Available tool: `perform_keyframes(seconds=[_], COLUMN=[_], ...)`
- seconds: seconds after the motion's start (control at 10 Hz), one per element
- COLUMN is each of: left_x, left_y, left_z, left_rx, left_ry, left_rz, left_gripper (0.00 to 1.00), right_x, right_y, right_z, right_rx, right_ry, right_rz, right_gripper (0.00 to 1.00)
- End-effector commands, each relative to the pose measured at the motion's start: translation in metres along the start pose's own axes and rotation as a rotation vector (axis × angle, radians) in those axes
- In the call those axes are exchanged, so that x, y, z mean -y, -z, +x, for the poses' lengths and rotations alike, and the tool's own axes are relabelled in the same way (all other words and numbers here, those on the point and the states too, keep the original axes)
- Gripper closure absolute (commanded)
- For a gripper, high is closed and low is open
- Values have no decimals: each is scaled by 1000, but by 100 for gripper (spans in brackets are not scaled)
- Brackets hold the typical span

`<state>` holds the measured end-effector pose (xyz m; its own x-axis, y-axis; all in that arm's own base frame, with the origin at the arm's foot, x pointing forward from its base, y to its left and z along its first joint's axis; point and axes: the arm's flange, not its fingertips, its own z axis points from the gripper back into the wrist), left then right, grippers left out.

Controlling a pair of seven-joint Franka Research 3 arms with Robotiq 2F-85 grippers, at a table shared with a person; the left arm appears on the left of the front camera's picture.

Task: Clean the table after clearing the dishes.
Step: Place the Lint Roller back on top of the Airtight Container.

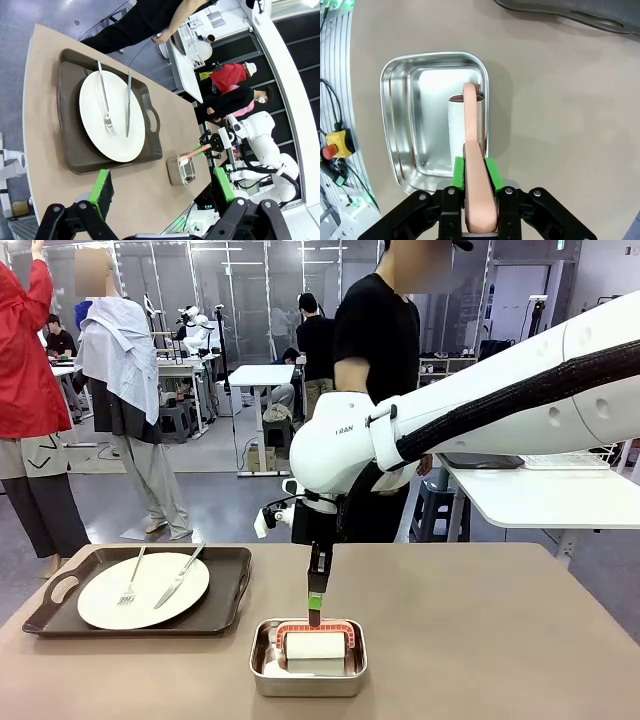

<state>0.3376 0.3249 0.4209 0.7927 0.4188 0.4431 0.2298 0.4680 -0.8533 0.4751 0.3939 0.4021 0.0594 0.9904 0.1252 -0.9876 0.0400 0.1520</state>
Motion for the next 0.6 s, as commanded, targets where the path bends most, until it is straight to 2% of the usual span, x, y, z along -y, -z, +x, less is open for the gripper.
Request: perform_keyframes(seconds=[0.0, 0.1, 0.2, 0.3, 0.5], left_x=[1, 1, 1, 1, 1], left_y=[-3, -3, -3, -3, -3], left_z=[-1, -1, -1, -1, -1], left_rx=[1, 1, 1, 1, 1], left_ry=[14, 14, 14, 14, 14], left_rz=[-10, -10, -10, -10, -10], left_gripper=[0, 0, 0, 0, 0], right_x=[7, 6, 4, 3, 0], right_y=[12, 7, -1, -9, -17], right_z=[0, 0, -1, -1, -3], right_rx=[13, 8, 11, 18, 25], right_ry=[-35, -32, -27, -25, -23], right_rz=[-39, -51, -71, -91, -113], right_gripper=[48, 40, 10, 1, 0])
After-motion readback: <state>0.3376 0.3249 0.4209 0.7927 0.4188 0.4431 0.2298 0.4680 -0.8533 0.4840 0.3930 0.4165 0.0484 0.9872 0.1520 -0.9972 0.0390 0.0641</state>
